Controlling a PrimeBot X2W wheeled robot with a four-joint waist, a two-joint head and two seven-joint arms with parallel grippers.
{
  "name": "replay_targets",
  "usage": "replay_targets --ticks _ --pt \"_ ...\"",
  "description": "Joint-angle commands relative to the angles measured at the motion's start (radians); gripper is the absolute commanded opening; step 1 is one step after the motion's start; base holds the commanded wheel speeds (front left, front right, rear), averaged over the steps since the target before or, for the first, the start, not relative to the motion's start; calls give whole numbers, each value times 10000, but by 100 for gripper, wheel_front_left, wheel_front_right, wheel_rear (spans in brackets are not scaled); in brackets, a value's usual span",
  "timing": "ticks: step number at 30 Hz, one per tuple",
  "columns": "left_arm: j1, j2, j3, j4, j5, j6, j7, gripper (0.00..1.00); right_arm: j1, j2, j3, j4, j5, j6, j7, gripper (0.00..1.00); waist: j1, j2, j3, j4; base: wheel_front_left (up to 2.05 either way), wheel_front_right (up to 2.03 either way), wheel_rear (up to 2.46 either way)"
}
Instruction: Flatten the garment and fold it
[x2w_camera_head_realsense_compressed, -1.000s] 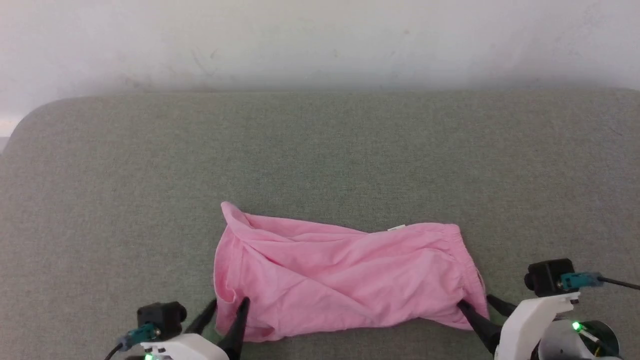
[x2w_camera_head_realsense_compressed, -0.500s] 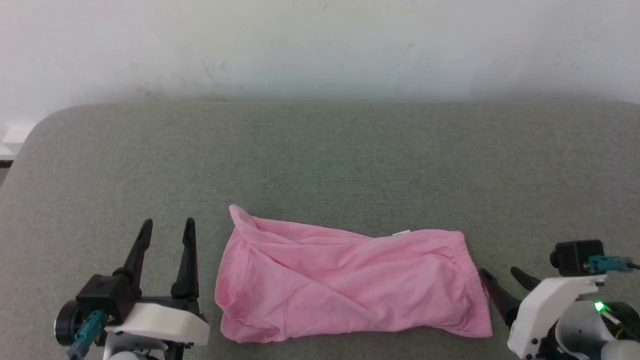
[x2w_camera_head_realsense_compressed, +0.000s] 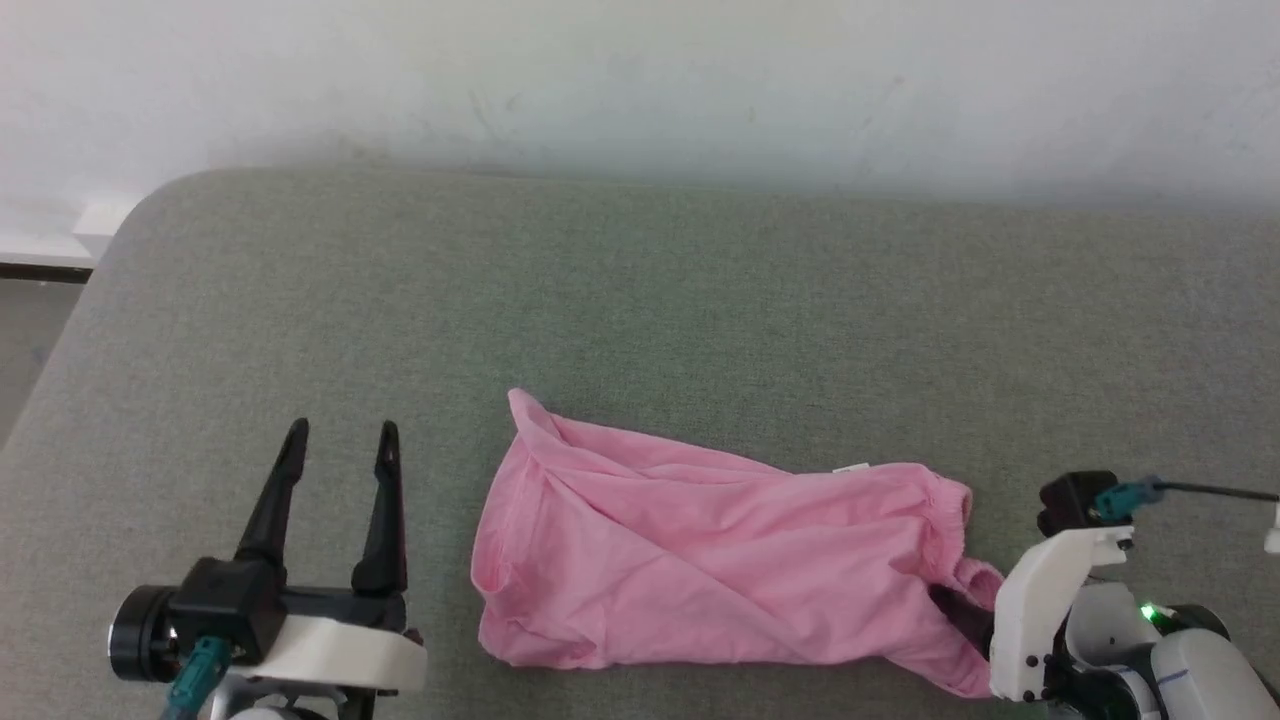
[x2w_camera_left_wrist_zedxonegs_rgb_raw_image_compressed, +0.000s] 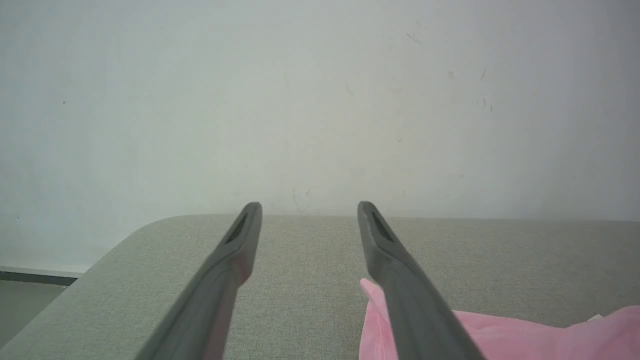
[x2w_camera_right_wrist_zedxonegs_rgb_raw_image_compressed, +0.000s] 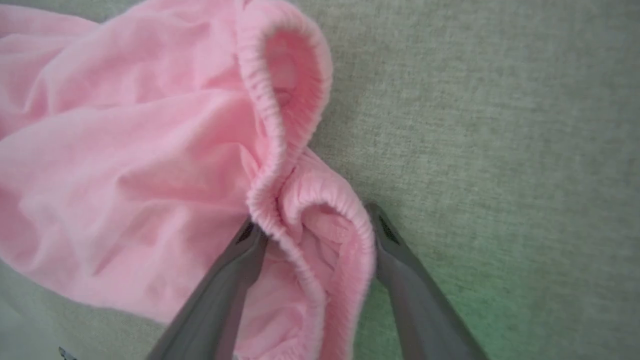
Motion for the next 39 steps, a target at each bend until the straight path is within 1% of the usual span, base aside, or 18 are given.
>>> replay_targets --ticks 1,2,3,5,8,11,14,19,25,27,29,31,35,37,39 --pt "116 -58 43 75 162 -128 -46 100 233 100 404 545 28 -7 401 45 1 0 -1 45 0 0 0" --pt "150 -89 64 128 244 -202 -46 100 211 125 535 663 161 -7 509 20 1 0 -11 42 0 0 0" --pt "187 -111 89 179 311 -277 -46 100 178 172 624 743 344 -7 577 0 1 0 -27 27 0 0 0" --pt "269 -150 161 238 420 -390 -46 100 107 124 866 765 509 -7 643 0 1 0 -85 -9 0 0 0" --pt "369 -208 273 293 538 -506 -46 100 -27 -37 1030 448 688 -7 327 0 1 0 -183 -61 0 0 0" --pt "428 -266 361 369 622 -610 -47 100 -74 -258 973 -113 763 -7 -121 0 1 0 -306 -127 0 0 0" --pt "474 -355 416 437 672 -696 -47 100 55 -593 679 -729 692 -7 -383 0 1 0 -387 -185 0 0 0" --pt "554 -507 473 544 728 -830 -47 100 628 -1092 -419 -1355 498 -7 -225 0 1 0 -456 -279 0 0 0" --pt "528 -648 542 667 808 -968 -47 100 1252 -1341 -2398 -1451 546 -7 258 0 1 0 -458 -272 0 0 0" --pt "524 -690 575 701 836 -1000 -47 100 1239 -1085 -2894 -1418 1083 -7 598 0 1 0 -480 -290 0 0 0" --pt "559 -758 590 778 802 -1053 -47 100 1114 -607 -3165 -1467 2002 -7 1161 0 1 0 -516 -300 0 0 0" --pt "565 -792 597 835 809 -1100 -47 100 955 -98 -3227 -1631 3029 -7 1740 0 1 0 -540 -294 0 0 0" --pt "508 -832 619 916 839 -1191 -47 100 748 726 -2641 -2174 4480 -7 2556 0 1 0 -551 -243 0 0 0" --pt "452 -846 622 947 859 -1241 -47 100 640 965 -2155 -2285 4917 -7 2665 0 1 0 -536 -205 0 0 0" --pt "391 -873 613 987 872 -1295 -47 100 504 1094 -1559 -2212 5092 -7 2547 0 1 0 -514 -151 0 0 0"
